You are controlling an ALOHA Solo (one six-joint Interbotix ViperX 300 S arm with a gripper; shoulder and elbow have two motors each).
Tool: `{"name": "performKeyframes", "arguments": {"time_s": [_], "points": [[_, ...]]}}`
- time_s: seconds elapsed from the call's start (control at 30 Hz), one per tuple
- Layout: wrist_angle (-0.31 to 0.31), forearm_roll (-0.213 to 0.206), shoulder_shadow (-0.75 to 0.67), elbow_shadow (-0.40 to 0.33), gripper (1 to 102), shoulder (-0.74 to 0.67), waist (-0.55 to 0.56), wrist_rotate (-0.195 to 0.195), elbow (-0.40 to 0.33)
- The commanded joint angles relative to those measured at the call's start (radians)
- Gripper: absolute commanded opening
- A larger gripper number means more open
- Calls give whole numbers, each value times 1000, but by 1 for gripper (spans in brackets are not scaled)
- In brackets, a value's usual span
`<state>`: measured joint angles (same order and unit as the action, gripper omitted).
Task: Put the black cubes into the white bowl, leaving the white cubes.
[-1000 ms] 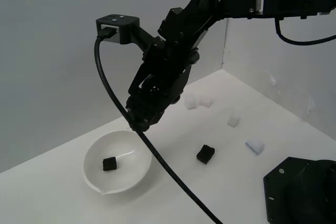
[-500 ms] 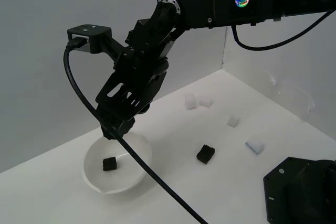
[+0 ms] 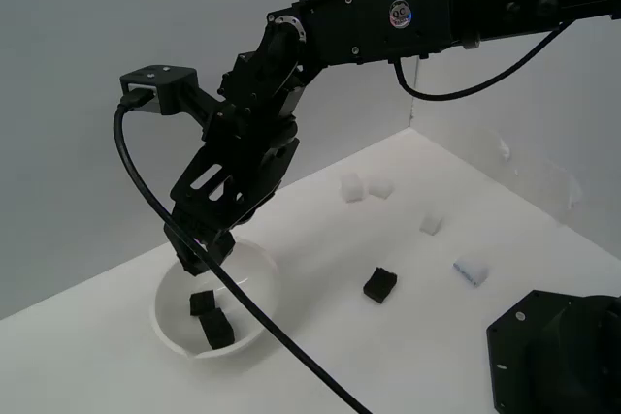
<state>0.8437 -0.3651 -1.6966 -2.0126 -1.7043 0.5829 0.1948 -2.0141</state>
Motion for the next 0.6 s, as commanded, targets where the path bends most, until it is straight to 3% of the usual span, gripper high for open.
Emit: {"name": "performKeyframes", "arguments": {"time_s": [0.0,0.1,0.57], "points": [[46,6,-61,-3,100,-52,-25,11,-5],[75,26,-103,-43,100,-95,-69,18,-44],[75,41,-330,-324,100,-322,-276,69,-325]]}}
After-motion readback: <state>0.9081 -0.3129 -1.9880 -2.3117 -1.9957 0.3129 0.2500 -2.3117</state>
